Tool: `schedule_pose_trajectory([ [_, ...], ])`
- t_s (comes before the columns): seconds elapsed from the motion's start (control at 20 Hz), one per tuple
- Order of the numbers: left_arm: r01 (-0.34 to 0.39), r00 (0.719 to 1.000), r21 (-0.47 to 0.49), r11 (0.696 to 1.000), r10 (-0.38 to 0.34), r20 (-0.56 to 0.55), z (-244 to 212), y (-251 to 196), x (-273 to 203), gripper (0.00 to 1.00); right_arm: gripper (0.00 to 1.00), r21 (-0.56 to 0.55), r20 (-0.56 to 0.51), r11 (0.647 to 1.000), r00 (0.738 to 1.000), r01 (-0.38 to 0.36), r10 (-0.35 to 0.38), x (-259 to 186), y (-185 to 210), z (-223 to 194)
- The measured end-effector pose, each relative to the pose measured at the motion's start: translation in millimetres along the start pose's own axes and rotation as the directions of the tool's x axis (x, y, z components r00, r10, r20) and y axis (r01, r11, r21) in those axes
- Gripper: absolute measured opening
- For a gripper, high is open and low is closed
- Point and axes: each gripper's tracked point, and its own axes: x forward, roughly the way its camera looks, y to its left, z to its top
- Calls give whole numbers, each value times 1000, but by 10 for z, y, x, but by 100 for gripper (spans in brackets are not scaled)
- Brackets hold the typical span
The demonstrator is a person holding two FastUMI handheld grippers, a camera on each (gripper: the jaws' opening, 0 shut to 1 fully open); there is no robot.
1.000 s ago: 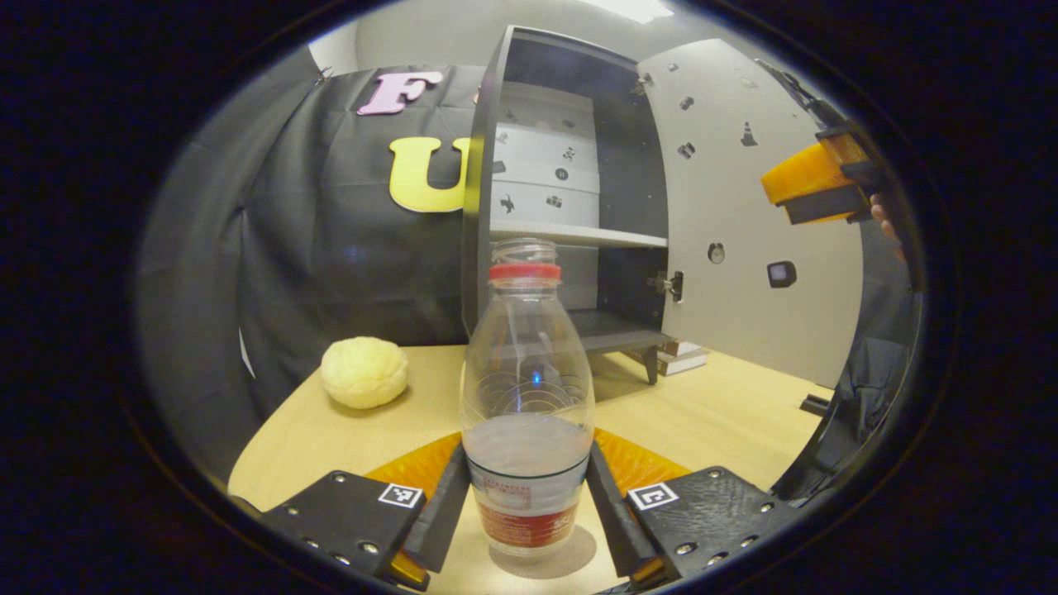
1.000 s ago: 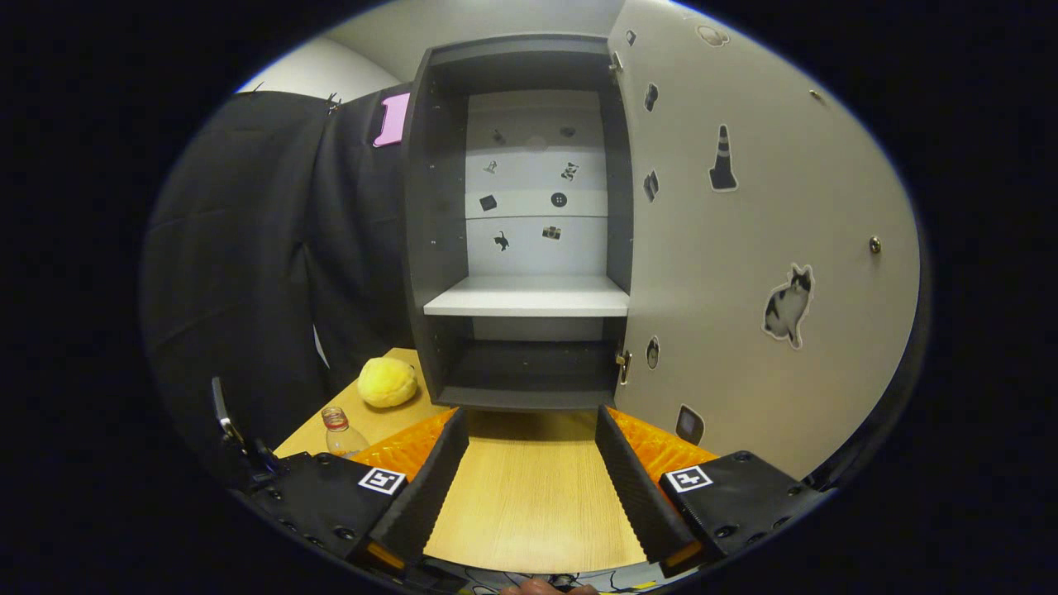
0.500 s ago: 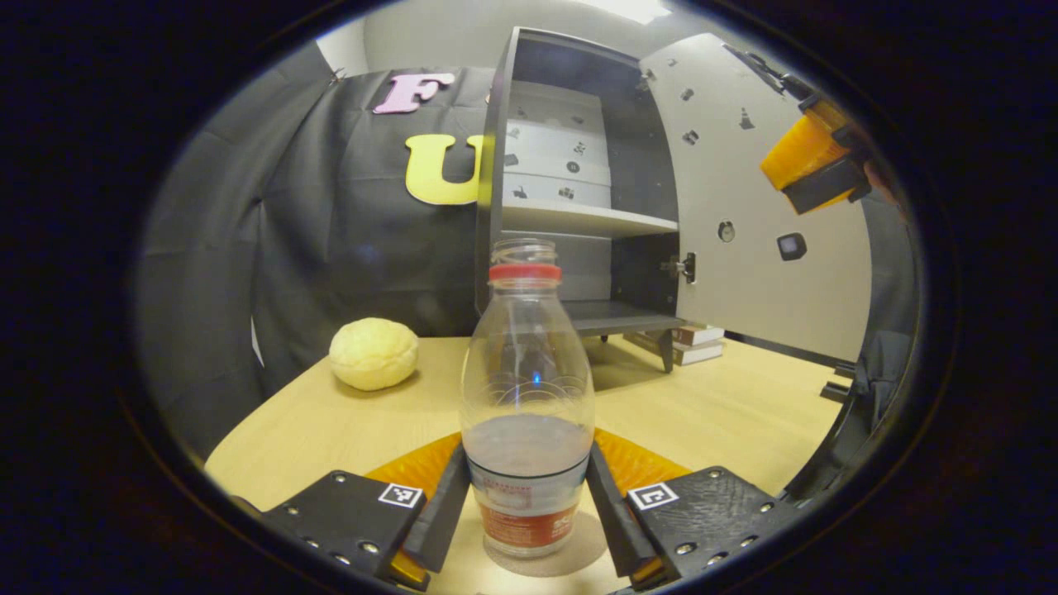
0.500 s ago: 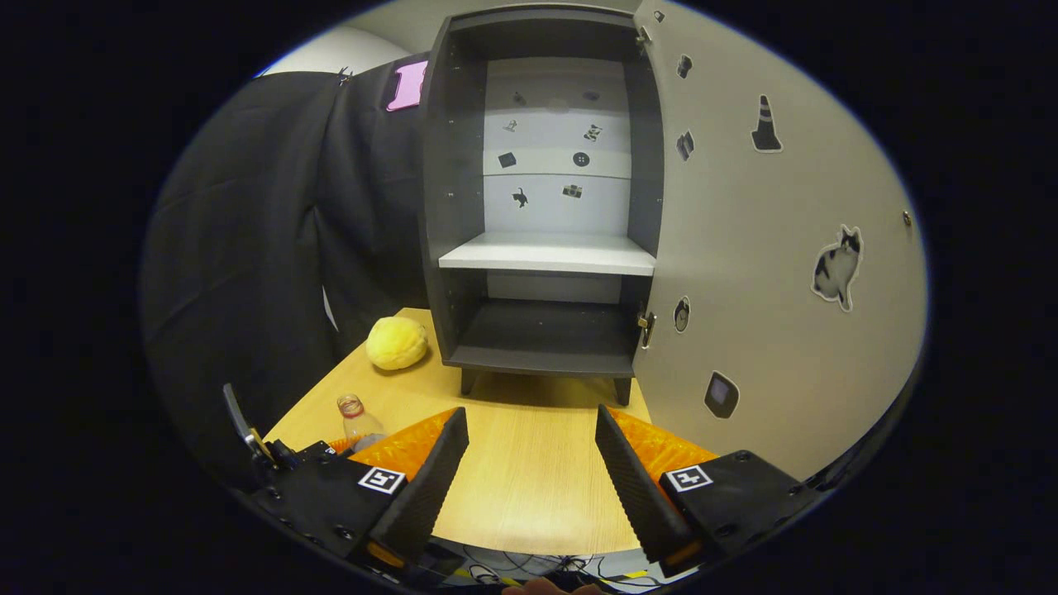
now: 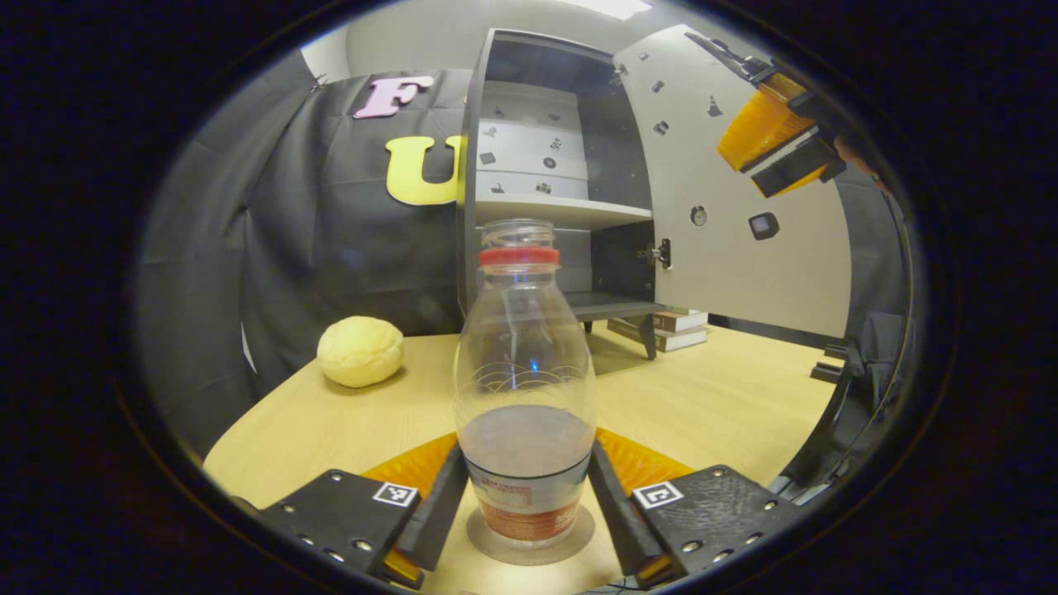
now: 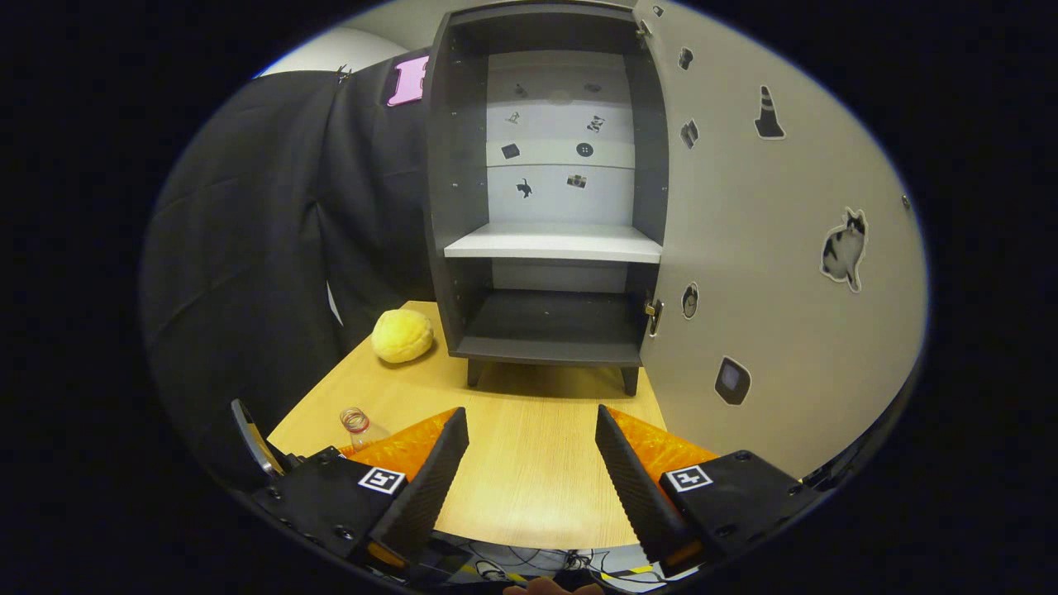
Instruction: Open the cabinet door with the right hand, grasp the bottle in the cabinet with the left hand and place it on the coaster, then close the cabinet door with the right hand.
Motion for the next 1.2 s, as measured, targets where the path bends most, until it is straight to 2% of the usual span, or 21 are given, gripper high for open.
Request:
schedule_pose_trajectory([
  [0.1, -7, 1000, -33, 999, 6, -16, 29, 23, -31, 89, 98, -10, 9, 1000, 1000, -4, 4, -9, 3, 24],
  [0.2, -25, 999, -60, 998, 23, -37, 63, 47, -117, 92, 98, -21, 28, 1000, 1000, -5, 6, -21, 0, 77],
  [0.35, -44, 998, -82, 996, 39, -54, 155, 53, -360, 89, 98, -34, 75, 999, 997, -14, 16, -66, -11, 232],
  [0.45, -65, 997, -106, 992, 59, -56, 279, 90, -515, 92, 98, -42, 109, 999, 994, -5, 10, -116, -49, 338],
  [0.5, -74, 996, -121, 990, 69, -48, 384, 109, -588, 89, 98, -48, 126, 999, 992, -2, 8, -149, -68, 402],
  [0.6, -111, 994, -115, 987, 108, -35, 659, 187, -715, 92, 99, -66, 188, 998, 982, 15, -2, -269, -113, 580],
  [0.65, -137, 991, -108, 985, 136, -14, 831, 253, -772, 89, 99, -73, 220, 997, 975, 21, -4, -333, -131, 677],
  [0.7, -156, 988, -110, 982, 157, 6, 1019, 287, -836, 88, 94, -76, 243, 997, 970, 26, -7, -391, -153, 738],
  [0.75, -171, 984, -123, 978, 174, 21, 1190, 323, -870, 92, 100, -77, 258, 997, 966, 29, -8, -448, -172, 802],
  [0.8, -182, 982, -139, 973, 188, 31, 1348, 342, -888, 89, 95, -78, 277, 996, 961, 34, -11, -514, -191, 873],
  [0.9, -199, 976, -146, 969, 210, 59, 1666, 369, -920, 89, 95, -81, 329, 995, 944, 54, -24, -663, -247, 1037],
  [0.95, -210, 974, -131, 969, 219, 62, 1833, 396, -904, 92, 99, -81, 346, 995, 938, 64, -32, -722, -278, 1087],
  [1.0, -219, 972, -118, 969, 227, 62, 1964, 438, -858, 89, 99, -75, 355, 995, 934, 71, -40, -781, -312, 1109],
  [1.05, -215, 973, -117, 970, 223, 62, 2100, 439, -815, 92, 94, -63, 357, 995, 933, 75, -48, -836, -344, 1126],
  [1.1, -196, 977, -129, 972, 205, 63, 2224, 392, -757, 91, 99, -45, 360, 995, 931, 83, -62, -896, -393, 1132],
  [1.2, -163, 984, -140, 977, 172, 54, 2415, 300, -611, 90, 94, -9, 369, 994, 924, 110, -99, -1036, -518, 1158],
])
